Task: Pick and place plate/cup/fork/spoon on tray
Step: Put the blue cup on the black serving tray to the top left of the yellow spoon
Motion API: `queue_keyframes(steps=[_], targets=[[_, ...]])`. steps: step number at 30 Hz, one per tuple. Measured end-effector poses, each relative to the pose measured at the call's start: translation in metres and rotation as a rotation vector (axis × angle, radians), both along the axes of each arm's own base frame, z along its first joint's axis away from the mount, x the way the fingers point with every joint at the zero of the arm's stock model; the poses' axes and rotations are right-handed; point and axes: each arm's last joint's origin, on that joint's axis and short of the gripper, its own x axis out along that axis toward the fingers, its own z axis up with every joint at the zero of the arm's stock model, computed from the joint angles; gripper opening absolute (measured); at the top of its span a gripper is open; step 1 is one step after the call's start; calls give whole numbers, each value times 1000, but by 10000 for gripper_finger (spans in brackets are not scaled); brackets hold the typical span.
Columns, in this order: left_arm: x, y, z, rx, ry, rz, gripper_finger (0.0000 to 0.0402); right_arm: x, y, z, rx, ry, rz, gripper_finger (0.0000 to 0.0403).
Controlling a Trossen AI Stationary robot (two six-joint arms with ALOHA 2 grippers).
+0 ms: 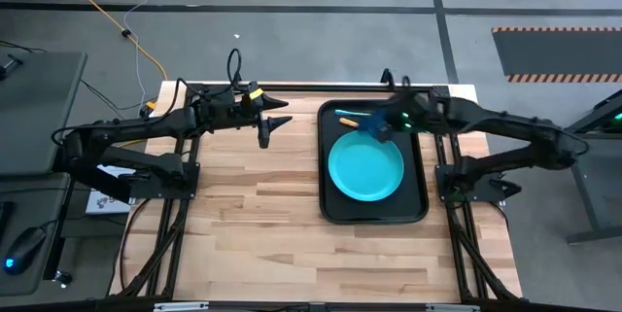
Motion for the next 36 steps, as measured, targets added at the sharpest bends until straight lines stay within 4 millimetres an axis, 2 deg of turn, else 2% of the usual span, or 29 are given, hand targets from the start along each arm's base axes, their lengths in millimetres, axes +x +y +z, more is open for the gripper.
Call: queue_keyframes(steps=[7,10,13,16,18,24,31,36], targets=[[0,0,0,-27,-9,5,202,-56,32,8,-1,126,-118,1],[0,0,0,-27,-10,5,202,-67,36,1,-25,108,-170,1],[0,0,0,-26,-12,5,202,-70,35,-18,-24,108,-194,1],[0,0,0,-27,-12,6,202,-73,31,-44,-6,178,-228,0],[0,0,0,-33,-14,7,202,-76,26,-52,-7,208,-271,0],[0,0,0,-34,-15,7,202,-81,7,-61,-15,249,-356,0],[0,0,1,-45,-19,10,202,-70,-22,-73,59,205,-351,0],[0,0,1,-50,-20,11,202,-73,-39,-83,114,281,-369,0]])
